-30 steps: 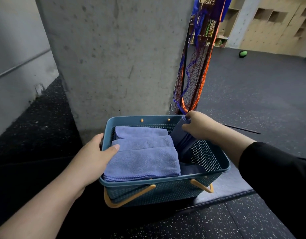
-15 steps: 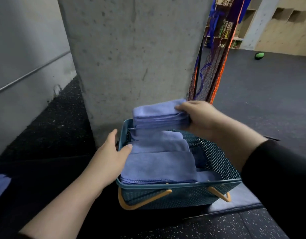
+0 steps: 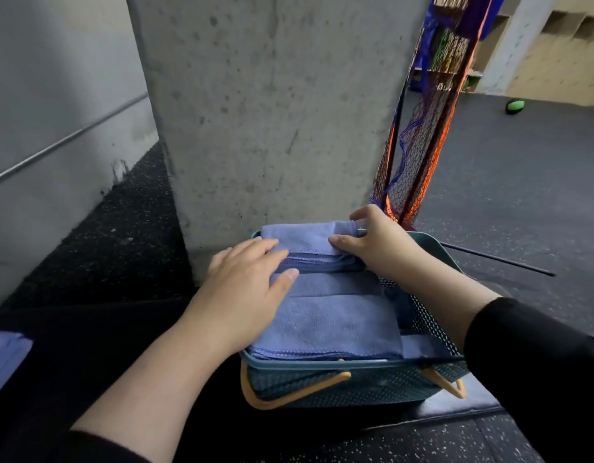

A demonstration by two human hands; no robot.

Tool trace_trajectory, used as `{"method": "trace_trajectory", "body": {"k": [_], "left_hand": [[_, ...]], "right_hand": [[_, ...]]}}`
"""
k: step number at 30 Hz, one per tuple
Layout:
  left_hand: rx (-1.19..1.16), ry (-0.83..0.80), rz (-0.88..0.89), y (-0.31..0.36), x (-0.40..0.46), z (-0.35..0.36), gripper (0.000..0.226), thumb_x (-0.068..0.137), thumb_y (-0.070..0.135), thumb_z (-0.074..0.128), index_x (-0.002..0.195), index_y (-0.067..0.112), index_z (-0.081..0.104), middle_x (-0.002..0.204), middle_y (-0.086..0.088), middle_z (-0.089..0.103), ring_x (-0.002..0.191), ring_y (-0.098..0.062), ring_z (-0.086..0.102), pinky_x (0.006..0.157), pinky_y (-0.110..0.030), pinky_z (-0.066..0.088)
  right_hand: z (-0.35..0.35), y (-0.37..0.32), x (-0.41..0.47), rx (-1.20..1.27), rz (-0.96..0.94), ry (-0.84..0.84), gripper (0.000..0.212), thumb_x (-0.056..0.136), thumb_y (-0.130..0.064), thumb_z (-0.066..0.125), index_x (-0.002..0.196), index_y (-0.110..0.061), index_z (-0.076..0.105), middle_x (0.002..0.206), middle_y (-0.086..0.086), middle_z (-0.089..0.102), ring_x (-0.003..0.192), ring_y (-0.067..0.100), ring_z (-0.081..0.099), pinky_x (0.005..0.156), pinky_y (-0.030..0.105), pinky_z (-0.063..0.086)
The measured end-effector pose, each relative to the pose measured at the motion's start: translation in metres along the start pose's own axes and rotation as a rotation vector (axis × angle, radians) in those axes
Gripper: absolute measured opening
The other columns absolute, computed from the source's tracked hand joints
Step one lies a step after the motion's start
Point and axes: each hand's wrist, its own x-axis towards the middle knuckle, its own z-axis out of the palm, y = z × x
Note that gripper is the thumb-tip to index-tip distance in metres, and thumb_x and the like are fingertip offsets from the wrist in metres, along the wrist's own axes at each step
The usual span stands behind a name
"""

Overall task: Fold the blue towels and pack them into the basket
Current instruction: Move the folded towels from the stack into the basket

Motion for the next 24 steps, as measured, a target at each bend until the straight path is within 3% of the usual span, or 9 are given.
{"method": "trace_trajectory", "body": {"k": [3, 7, 10, 12, 15, 18, 20, 22, 24], "left_hand": [[0.006, 0.03, -0.004, 0.002, 0.004, -0.004, 0.083, 0.085, 0.066, 0.014, 0.143, 0.024, 0.055, 0.157, 0.007, 0.042, 0.148, -0.012, 0.03, 0.118, -0.039, 0.022], [0.091, -0.156, -0.063, 0.003, 0.006, -0.003, 0.066, 0.101, 0.063, 0.022, 0.155, 0.028, 0.035, 0.167, 0.012, 0.017, 0.154, -0.007, 0.007, 0.124, -0.043, 0.011], [0.144, -0.226, -0.071, 0.004, 0.008, -0.003, 0.065, 0.101, 0.06, 0.027, 0.158, 0.029, 0.026, 0.166, 0.016, 0.015, 0.153, -0.006, 0.006, 0.125, -0.043, 0.008], [0.165, -0.227, -0.065, 0.004, 0.01, -0.002, 0.065, 0.101, 0.061, 0.028, 0.157, 0.028, 0.029, 0.165, 0.015, 0.02, 0.153, -0.007, 0.008, 0.124, -0.043, 0.008], [0.159, -0.214, -0.07, 0.005, 0.015, -0.003, 0.062, 0.101, 0.06, 0.029, 0.152, 0.027, 0.039, 0.166, 0.01, 0.016, 0.154, -0.009, 0.002, 0.125, -0.044, 0.005], [0.129, -0.268, -0.067, 0.008, 0.02, -0.005, 0.06, 0.103, 0.058, 0.028, 0.152, 0.025, 0.039, 0.17, 0.007, -0.002, 0.154, -0.007, -0.008, 0.126, -0.044, -0.001], [0.116, -0.325, -0.086, 0.009, 0.021, -0.003, 0.065, 0.102, 0.06, 0.028, 0.157, 0.026, 0.026, 0.17, 0.009, -0.001, 0.154, -0.005, -0.006, 0.126, -0.044, -0.001], [0.14, -0.351, -0.095, 0.011, 0.021, -0.001, 0.07, 0.101, 0.062, 0.025, 0.161, 0.026, 0.013, 0.169, 0.011, -0.001, 0.153, -0.003, -0.007, 0.126, -0.044, -0.001], [0.162, -0.37, -0.099, 0.012, 0.022, -0.001, 0.072, 0.101, 0.063, 0.022, 0.162, 0.027, 0.008, 0.169, 0.013, -0.003, 0.153, -0.002, -0.008, 0.126, -0.045, -0.001]], "right_hand": [[-0.003, -0.002, 0.0, 0.094, 0.006, -0.045, 0.055, 0.081, -0.055, 0.075, 0.122, -0.021, 0.059, 0.11, -0.003, 0.065, 0.098, 0.015, 0.061, 0.081, 0.033, 0.051], [-0.005, -0.007, 0.002, -0.01, -0.029, -0.075, 0.042, 0.083, -0.049, 0.075, 0.109, -0.018, 0.07, 0.087, -0.001, 0.07, 0.081, 0.018, 0.066, 0.072, 0.032, 0.054], [0.001, -0.007, 0.001, -0.181, -0.017, -0.102, 0.047, 0.084, -0.05, 0.073, 0.11, -0.011, 0.069, 0.097, 0.009, 0.072, 0.093, 0.027, 0.066, 0.081, 0.036, 0.053], [0.004, -0.006, -0.002, -0.262, -0.041, -0.025, 0.049, 0.083, -0.053, 0.072, 0.113, -0.015, 0.066, 0.107, 0.009, 0.069, 0.101, 0.029, 0.063, 0.086, 0.037, 0.05], [0.001, -0.003, -0.01, -0.281, -0.381, 0.155, 0.034, 0.087, -0.043, 0.071, 0.111, -0.019, 0.067, 0.113, 0.004, 0.059, 0.104, 0.028, 0.058, 0.09, 0.042, 0.049], [0.003, -0.001, -0.019, -0.235, -0.653, -0.057, 0.028, 0.1, -0.033, 0.059, 0.12, -0.019, 0.071, 0.13, -0.001, 0.064, 0.12, 0.021, 0.059, 0.105, 0.036, 0.044], [0.003, 0.005, -0.025, -0.255, -0.568, -0.209, 0.04, 0.104, -0.039, 0.048, 0.14, -0.024, 0.058, 0.153, -0.008, 0.047, 0.14, 0.011, 0.044, 0.117, 0.024, 0.028], [0.001, 0.01, -0.026, -0.265, -0.503, -0.288, 0.047, 0.105, -0.04, 0.045, 0.149, -0.027, 0.046, 0.161, -0.012, 0.031, 0.148, 0.005, 0.028, 0.116, 0.012, 0.012], [0.0, 0.012, -0.026, -0.264, -0.485, -0.297, 0.046, 0.105, -0.039, 0.046, 0.15, -0.028, 0.046, 0.162, -0.011, 0.029, 0.148, 0.005, 0.026, 0.121, 0.021, 0.014]]}}
